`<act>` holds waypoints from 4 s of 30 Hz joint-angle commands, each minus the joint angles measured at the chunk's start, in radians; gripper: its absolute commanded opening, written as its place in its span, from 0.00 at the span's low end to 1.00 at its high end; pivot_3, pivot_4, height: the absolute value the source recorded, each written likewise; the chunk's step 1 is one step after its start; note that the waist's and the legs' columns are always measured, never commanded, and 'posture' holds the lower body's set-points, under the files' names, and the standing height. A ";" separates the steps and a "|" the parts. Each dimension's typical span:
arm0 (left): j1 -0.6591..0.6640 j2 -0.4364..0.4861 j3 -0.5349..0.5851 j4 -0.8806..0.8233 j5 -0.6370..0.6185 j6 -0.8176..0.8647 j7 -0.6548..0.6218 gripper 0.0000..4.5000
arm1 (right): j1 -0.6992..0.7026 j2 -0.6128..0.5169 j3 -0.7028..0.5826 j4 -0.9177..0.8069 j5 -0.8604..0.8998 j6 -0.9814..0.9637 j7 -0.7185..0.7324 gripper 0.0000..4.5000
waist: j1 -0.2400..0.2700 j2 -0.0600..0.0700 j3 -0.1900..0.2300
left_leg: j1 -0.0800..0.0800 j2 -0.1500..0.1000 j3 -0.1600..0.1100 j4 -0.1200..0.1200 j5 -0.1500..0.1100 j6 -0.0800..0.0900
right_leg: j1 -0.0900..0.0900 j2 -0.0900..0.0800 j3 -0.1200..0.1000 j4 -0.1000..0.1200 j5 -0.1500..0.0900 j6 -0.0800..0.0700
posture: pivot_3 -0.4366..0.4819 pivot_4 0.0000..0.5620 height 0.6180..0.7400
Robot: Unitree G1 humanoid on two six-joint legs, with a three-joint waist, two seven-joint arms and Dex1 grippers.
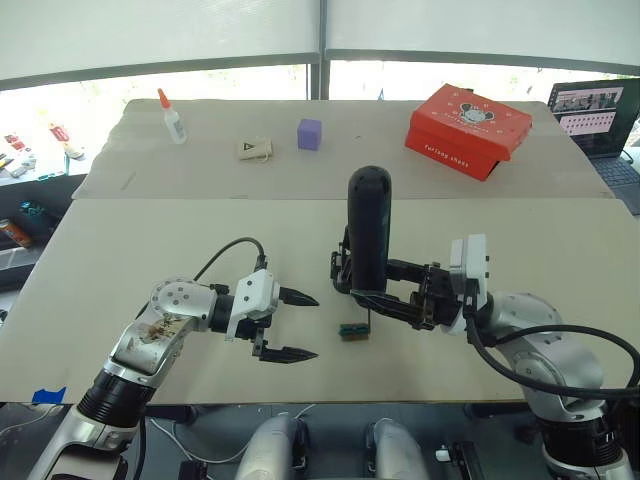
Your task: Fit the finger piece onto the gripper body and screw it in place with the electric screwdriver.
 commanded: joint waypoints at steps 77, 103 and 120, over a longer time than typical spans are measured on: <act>-0.065 -0.128 -0.089 0.072 0.074 -0.015 0.070 1.00 | -0.003 0.007 -0.035 -0.051 0.019 -0.048 -0.040 0.43 | 0.002 -0.001 0.000 | 0.000 0.000 0.000 0.000 0.000 0.000 | 0.000 0.000 0.000 0.000 0.000 0.000 | 0.48 0.27 1.00; -0.015 -0.039 -0.017 0.022 0.018 0.025 0.036 1.00 | -0.176 -0.045 -0.122 -0.147 0.238 0.117 -0.153 0.43 | 0.000 -0.001 0.000 | 0.000 0.000 0.000 0.000 0.000 0.000 | 0.000 0.000 0.000 0.000 0.000 0.000 | 0.48 0.27 1.00; -0.058 0.020 0.112 0.062 -0.044 0.076 0.061 1.00 | -0.702 -0.012 -0.030 0.198 0.368 0.287 -0.057 0.43 | -0.002 -0.001 0.000 | -0.001 0.000 0.000 0.000 -0.001 0.001 | 0.000 0.000 0.000 0.001 0.000 0.000 | 0.48 0.27 1.00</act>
